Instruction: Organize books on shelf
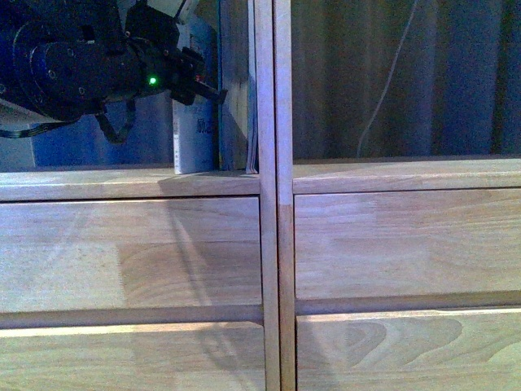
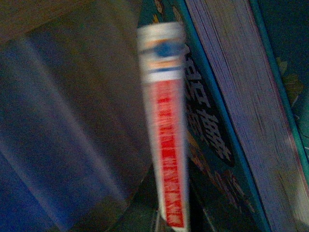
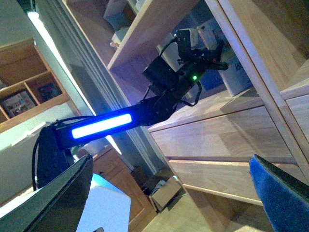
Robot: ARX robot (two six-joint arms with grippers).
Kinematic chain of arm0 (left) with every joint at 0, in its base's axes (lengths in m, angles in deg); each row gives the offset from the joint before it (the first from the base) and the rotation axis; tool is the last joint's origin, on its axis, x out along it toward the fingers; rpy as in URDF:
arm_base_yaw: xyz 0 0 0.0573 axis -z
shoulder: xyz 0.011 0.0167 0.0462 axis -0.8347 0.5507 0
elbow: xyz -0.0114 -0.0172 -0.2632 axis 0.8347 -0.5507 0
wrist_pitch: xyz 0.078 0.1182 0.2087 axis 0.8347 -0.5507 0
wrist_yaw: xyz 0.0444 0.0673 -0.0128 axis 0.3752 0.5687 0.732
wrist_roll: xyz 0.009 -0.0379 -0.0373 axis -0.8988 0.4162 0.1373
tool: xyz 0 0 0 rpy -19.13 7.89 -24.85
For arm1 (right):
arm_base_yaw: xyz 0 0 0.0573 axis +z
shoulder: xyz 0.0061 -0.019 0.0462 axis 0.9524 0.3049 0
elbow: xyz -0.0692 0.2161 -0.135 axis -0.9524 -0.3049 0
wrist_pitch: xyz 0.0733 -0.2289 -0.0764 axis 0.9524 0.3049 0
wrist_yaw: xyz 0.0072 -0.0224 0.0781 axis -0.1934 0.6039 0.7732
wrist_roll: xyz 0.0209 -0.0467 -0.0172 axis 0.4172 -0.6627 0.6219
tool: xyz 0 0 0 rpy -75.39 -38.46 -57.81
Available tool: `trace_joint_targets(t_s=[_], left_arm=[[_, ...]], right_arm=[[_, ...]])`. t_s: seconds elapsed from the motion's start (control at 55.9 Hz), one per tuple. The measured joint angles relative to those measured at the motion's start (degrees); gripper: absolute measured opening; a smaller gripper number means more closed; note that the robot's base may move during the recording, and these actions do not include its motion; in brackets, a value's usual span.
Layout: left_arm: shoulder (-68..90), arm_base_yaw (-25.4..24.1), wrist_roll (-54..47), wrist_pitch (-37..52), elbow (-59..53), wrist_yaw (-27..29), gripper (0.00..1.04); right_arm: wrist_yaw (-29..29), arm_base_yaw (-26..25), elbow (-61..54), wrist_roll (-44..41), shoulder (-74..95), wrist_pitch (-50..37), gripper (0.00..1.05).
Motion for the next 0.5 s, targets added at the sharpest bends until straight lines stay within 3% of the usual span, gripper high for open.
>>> trace_joint_targets(t_s=[0.054,0.268,0.501], left_arm=[[0.0,0.0,-0.5,0.0,0.0,0.0,0.07],[-0.1,-0.5,-0.2,-1.0,0.0,-0.5,0.07],[-1.2,-1.3,1.9,-2.3,-0.7,-0.6,0.46]], right_arm=[[0.0,-0.2,0.0,0.0,0.0,-0.1,0.98],[0.0,-0.4,0.0,0.0,0.0,-0.4,0.98],[-0.1,-0.3,0.0,0.0,0.0,-0.4,0.98]])
